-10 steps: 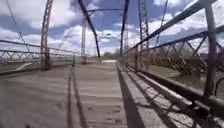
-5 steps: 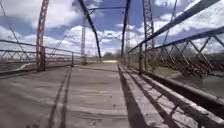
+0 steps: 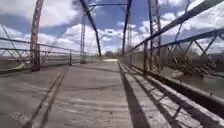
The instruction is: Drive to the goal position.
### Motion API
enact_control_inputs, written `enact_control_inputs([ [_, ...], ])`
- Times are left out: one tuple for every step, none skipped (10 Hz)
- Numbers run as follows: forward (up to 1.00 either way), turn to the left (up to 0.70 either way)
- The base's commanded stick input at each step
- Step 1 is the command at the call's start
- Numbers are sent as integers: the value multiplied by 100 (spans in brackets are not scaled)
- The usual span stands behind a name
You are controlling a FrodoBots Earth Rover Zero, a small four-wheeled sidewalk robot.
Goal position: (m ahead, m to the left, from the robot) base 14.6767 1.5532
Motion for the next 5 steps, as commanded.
enact_control_inputs([
  [100, 0],
  [100, 0],
  [100, 0],
  [100, 0],
  [100, 0],
])
